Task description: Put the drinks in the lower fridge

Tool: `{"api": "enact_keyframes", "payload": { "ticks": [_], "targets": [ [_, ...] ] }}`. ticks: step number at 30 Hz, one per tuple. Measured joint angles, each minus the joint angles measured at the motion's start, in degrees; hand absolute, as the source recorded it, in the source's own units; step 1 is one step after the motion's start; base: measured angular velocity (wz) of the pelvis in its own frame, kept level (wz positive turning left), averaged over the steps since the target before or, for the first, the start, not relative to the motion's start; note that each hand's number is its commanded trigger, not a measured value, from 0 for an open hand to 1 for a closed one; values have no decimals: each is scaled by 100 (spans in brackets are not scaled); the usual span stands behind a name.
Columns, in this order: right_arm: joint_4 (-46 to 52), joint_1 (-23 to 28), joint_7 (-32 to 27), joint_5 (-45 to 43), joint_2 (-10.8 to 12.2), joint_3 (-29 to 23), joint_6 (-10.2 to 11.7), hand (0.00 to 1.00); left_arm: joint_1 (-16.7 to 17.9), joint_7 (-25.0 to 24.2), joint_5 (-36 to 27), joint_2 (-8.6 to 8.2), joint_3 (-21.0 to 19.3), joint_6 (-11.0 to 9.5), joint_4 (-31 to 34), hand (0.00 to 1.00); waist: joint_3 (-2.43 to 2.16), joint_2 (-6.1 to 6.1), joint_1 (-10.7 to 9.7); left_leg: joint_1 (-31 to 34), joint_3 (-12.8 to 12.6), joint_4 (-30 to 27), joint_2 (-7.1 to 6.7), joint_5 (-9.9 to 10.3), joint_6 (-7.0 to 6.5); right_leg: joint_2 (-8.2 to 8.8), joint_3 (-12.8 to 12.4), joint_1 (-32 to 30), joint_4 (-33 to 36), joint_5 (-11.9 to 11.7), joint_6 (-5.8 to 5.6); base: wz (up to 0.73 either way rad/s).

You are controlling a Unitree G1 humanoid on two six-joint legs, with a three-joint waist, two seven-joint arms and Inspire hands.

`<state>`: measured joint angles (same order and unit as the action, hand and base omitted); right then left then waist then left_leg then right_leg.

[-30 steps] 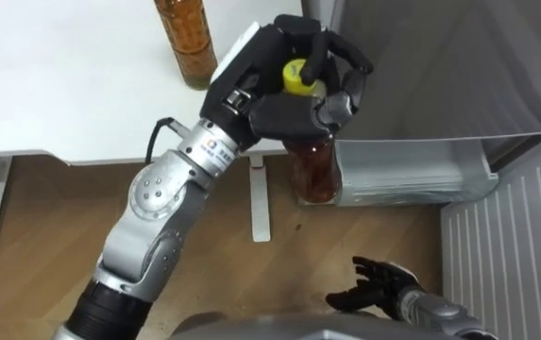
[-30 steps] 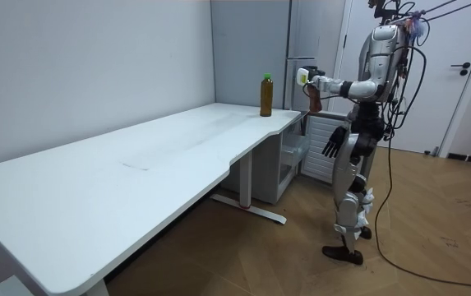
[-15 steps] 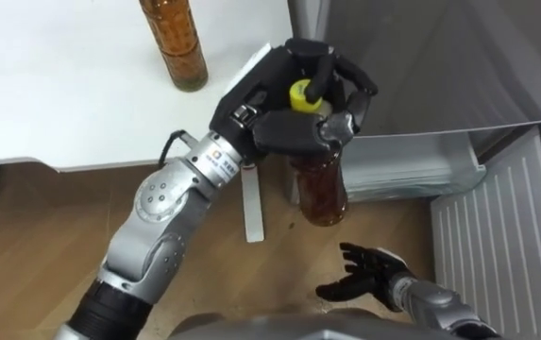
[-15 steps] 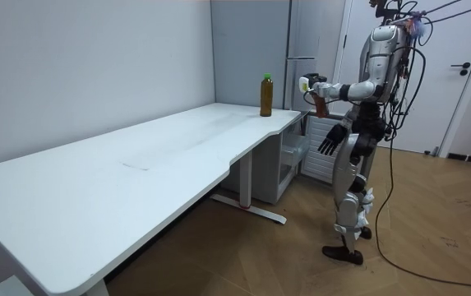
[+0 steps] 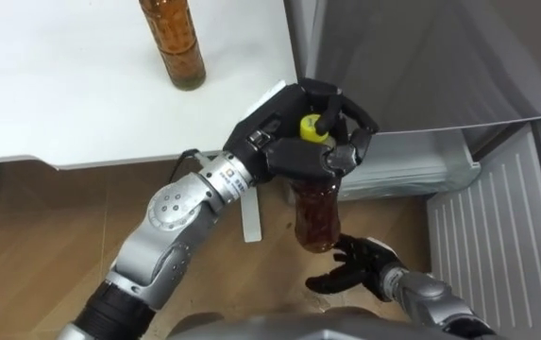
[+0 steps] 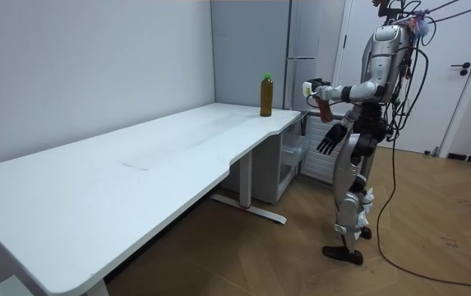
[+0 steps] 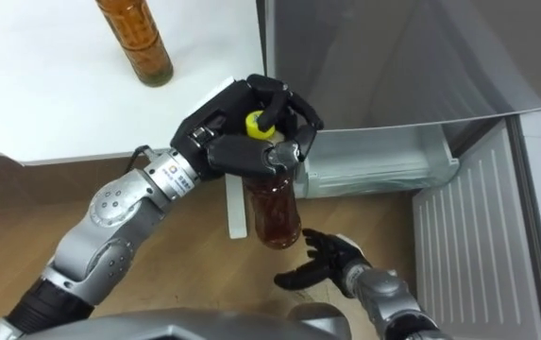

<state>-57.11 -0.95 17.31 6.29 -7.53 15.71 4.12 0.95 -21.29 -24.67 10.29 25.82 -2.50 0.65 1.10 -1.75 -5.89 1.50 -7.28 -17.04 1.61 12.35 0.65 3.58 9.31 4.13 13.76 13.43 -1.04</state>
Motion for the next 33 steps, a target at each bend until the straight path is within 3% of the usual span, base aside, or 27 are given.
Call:
{"api": "enact_keyframes", "payload": {
  "ticks": [7, 17, 33],
  "targets": [
    [683, 176, 182, 3, 26, 8, 33, 0, -1, -69, 68, 175, -30, -1, -122, 100, -1, -14, -7, 0, 4, -38, 18, 1, -2, -14, -4, 2, 2, -10, 16, 0],
    [1293, 494, 352, 19, -17, 278, 51, 0, -34, 94, 68, 179, -32, -14, -297, 100, -18, 42, -6, 140, 2, -52, 30, 2, -1, -25, 7, -123, 9, -13, 22, 0],
    [1554, 555, 672, 14, -118, 465, 128, 0, -181, 209, 70, 180, -41, -58, -297, 100, -16, 39, 4, 228, -13, -57, 38, 2, -1, -22, 18, -207, 27, -15, 23, 0]
  ]
}}
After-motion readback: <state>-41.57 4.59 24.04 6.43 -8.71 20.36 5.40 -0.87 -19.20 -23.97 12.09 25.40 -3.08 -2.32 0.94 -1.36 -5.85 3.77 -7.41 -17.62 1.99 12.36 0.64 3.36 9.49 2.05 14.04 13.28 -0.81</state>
